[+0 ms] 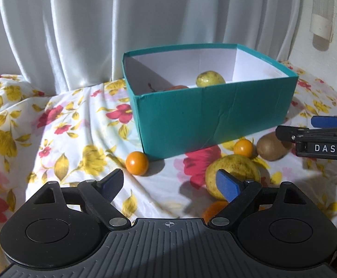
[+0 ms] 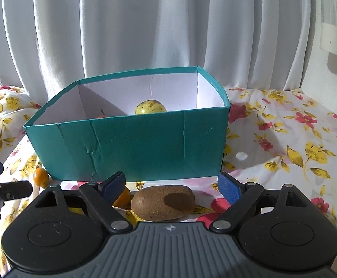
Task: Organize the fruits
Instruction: 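Grasp a mandarin with the left tool while the right tool grasps the second kiwi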
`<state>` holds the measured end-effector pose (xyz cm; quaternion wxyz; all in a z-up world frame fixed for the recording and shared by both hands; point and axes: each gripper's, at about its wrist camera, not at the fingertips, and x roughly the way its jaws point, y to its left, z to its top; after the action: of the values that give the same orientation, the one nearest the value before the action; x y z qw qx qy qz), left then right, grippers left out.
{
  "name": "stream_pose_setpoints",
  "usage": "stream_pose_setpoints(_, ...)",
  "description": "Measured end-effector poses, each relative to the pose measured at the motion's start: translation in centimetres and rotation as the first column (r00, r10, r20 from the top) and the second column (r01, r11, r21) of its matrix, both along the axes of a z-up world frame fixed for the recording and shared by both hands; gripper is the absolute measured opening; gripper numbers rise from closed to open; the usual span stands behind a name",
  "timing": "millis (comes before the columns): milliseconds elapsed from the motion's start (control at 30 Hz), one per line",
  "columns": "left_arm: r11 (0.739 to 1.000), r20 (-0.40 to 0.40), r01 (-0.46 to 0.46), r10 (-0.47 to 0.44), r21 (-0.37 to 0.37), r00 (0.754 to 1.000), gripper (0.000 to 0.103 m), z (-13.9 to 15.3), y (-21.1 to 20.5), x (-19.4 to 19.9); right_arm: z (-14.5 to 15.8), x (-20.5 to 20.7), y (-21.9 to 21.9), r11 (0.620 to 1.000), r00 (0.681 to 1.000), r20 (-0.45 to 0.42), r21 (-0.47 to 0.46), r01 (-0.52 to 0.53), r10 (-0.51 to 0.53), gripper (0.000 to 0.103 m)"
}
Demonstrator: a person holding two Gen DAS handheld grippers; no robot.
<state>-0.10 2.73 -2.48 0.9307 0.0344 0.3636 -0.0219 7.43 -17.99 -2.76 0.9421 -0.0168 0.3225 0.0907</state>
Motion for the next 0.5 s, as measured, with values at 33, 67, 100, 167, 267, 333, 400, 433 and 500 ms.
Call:
stream_pose_setpoints(33, 1.0, -0.004, -0.001, 0.001, 0.007, 1.0, 0.091, -0.2, 0.0, -0.1, -0.1, -0.1, 0.2, 1.0, 1.0, 0.002, -0.014, -0.003, 0.003, 0.087)
stream_pose_setpoints(67, 1.0, -0.009, -0.003, 0.003, 0.009, 1.0, 0.091, -0.4, 0.0, -0.2, -0.2, -0.3, 0.4, 1.0, 1.0, 0.002, -0.025, -0.008, 0.008, 0.087)
stream_pose_setpoints(100, 1.0, -0.018, -0.006, 0.006, 0.005, 1.0, 0.09, -0.6, 0.2, -0.2, -0.3, -0.5, 0.5, 0.999, 1.0, -0.001, -0.031, -0.011, 0.011, 0.087)
stream_pose_setpoints(167, 1.0, -0.027, -0.011, 0.01, -0.009, 1.0, 0.09, -0.8, 0.6, -0.2, -0.5, -0.8, 0.8, 0.999, 1.0, -0.006, -0.038, -0.014, 0.014, 0.087)
stream_pose_setpoints(267, 0.999, -0.027, -0.044, 0.044, -0.003, 0.999, 0.089, -1.0, 1.3, 0.3, -0.7, -1.2, 0.9, 0.999, 1.0, -0.011, -0.044, -0.008, 0.008, 0.087)
stream_pose_setpoints(333, 0.997, -0.017, -0.075, 0.075, -0.003, 0.997, 0.088, -1.2, 2.1, 1.1, -0.8, -1.2, 0.8, 0.999, 1.0, -0.012, -0.049, 0.002, -0.003, 0.087)
stream_pose_setpoints(400, 0.995, -0.021, -0.096, 0.096, -0.011, 0.995, 0.085, -1.5, 2.8, 2.0, -1.0, -1.0, 0.7, 0.999, 1.0, -0.017, -0.053, 0.013, -0.014, 0.087)
stream_pose_setpoints(433, 0.994, -0.024, -0.108, 0.108, -0.012, 0.994, 0.085, -1.6, 3.1, 2.5, -1.2, -0.9, 0.7, 0.998, 1.0, -0.021, -0.053, 0.017, -0.018, 0.087)
stream_pose_setpoints(500, 0.993, -0.029, -0.115, 0.114, -0.01, 0.993, 0.082, -1.9, 3.4, 3.3, -1.5, -0.6, 0.7, 0.998, 0.999, -0.03, -0.058, 0.021, -0.023, 0.086)
